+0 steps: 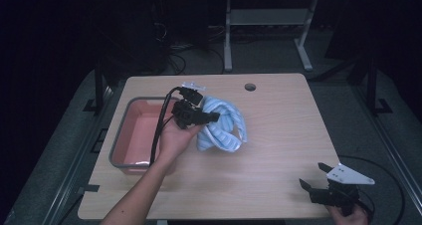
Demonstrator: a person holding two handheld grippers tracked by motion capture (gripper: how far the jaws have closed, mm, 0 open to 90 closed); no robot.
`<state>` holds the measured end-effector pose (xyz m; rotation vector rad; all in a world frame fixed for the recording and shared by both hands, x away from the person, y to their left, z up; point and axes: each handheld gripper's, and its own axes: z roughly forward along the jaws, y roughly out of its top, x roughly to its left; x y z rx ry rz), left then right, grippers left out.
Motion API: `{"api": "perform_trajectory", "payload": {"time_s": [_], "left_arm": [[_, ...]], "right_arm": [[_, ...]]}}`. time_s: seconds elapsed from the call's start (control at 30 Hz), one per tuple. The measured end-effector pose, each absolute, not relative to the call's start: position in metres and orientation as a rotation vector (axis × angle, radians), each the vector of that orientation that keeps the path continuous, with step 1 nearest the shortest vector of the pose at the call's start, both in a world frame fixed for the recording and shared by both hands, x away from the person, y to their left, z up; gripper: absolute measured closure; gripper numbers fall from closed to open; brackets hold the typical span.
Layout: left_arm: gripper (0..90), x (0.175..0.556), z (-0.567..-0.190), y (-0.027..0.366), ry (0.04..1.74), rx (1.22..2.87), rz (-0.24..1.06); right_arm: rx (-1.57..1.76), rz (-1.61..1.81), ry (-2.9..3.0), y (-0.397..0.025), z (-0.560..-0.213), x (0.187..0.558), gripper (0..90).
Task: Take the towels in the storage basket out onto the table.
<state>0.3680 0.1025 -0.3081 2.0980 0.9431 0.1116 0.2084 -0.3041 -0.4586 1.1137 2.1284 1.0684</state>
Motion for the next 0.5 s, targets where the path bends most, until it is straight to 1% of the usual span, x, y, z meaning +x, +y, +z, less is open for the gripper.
{"api": "perform_trajectory", "payload": {"time_s": [0.5], "left_arm": [[73.4,0.381,-0.325,0.083,0.951,2.097,0.078]], "right_arm": [[1.110,1.070,2.128,-0.305,-0.458,0.208,14.9]]}}
